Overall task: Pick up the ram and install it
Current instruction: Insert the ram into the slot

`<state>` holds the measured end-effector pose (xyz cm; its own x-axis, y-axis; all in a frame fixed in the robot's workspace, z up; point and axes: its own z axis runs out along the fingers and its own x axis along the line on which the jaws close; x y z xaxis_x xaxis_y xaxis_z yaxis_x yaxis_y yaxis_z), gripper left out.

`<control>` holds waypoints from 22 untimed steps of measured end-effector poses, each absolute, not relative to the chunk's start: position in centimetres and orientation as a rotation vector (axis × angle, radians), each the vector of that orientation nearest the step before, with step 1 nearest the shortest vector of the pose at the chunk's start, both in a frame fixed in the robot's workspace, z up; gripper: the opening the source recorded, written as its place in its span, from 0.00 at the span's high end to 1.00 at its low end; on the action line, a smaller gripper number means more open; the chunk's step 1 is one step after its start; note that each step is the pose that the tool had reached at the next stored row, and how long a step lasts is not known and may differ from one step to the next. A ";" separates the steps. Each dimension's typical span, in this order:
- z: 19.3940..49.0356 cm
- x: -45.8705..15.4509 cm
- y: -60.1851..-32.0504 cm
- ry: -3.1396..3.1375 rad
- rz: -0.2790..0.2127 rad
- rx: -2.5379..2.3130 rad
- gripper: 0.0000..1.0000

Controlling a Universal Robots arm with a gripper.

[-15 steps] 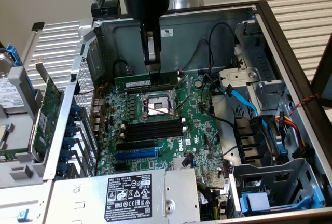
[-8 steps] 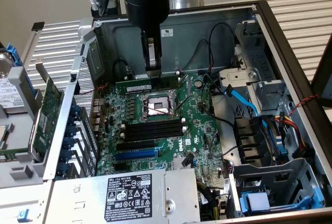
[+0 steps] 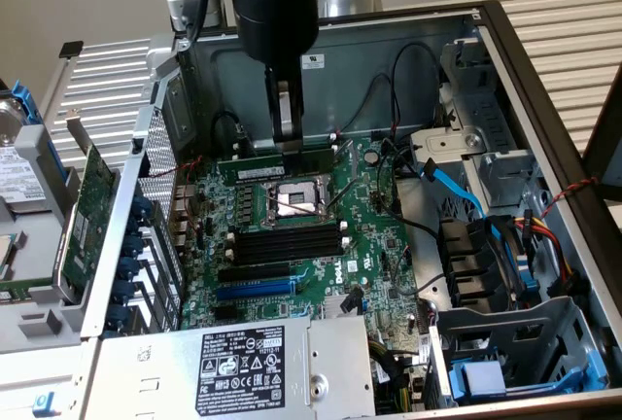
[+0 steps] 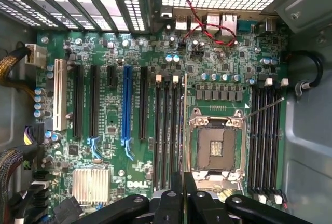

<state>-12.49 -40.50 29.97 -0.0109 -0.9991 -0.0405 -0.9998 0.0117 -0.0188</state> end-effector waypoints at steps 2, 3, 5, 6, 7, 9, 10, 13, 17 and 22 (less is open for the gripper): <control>29.8 -12.5 -40.5 2.204 0.023 -2.179 0.87; 29.8 -12.5 -40.5 2.205 0.023 -2.178 0.87; 29.6 -12.5 -40.5 2.213 0.022 -2.170 0.87; 29.6 -12.5 -40.6 2.217 0.022 -2.165 0.87; 29.5 -12.5 -40.6 2.221 0.022 -2.161 0.87; 29.4 -12.5 -40.6 2.227 0.022 -2.154 0.87; 29.3 -12.5 -40.7 2.227 0.023 -2.154 0.87; 29.1 -12.5 -41.0 2.226 0.025 -2.153 0.87; 28.9 -12.5 -41.0 2.227 0.023 -2.153 0.87; 28.5 -12.5 -41.0 2.232 0.010 -2.159 0.87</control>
